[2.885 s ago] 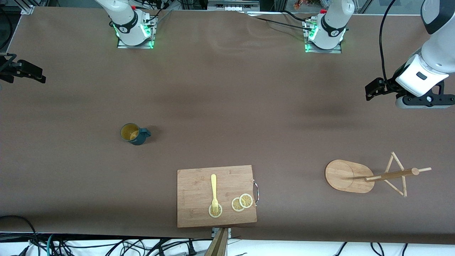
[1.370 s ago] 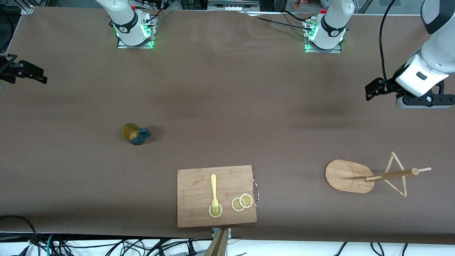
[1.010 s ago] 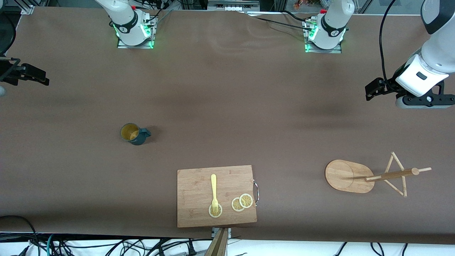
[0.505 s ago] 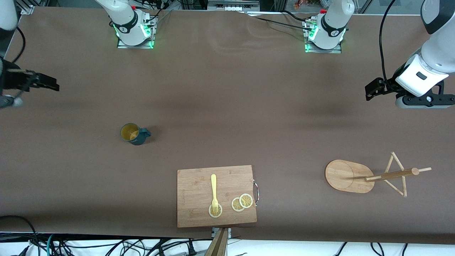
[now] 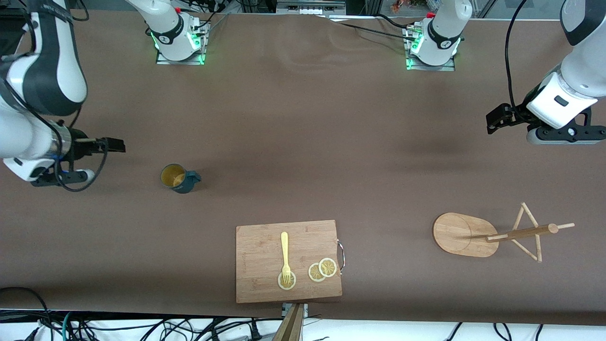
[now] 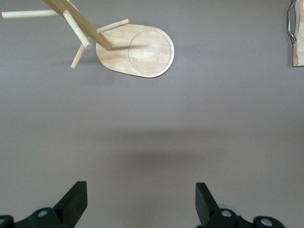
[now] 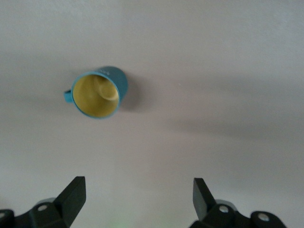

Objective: Pass cup and hang on rack
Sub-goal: 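Reach the right gripper down to the teal mug rim and grasp it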

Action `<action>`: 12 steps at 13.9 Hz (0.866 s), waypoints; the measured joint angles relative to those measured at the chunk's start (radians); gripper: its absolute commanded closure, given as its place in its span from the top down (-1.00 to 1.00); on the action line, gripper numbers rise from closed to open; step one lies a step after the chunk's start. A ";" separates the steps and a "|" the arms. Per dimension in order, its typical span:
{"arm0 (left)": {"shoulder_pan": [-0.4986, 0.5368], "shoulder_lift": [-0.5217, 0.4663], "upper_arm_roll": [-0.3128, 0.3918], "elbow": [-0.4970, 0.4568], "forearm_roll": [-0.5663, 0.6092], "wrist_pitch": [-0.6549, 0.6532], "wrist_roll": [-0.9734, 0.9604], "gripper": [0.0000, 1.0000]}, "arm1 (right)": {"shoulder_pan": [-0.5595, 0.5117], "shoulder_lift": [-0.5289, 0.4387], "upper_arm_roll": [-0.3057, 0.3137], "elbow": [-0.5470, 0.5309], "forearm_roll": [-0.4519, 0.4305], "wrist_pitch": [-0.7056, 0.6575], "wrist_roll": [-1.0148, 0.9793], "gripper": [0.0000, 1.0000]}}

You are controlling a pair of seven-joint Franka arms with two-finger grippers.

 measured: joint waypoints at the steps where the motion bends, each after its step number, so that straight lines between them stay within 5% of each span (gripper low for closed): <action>1: 0.000 0.000 0.000 0.000 0.000 0.000 0.000 1.00 | 0.006 0.025 0.000 -0.001 0.004 0.030 0.012 1.00; 12: 0.000 0.000 -0.001 0.000 0.000 0.000 0.000 1.00 | 0.060 0.098 0.001 -0.197 0.006 0.340 0.085 1.00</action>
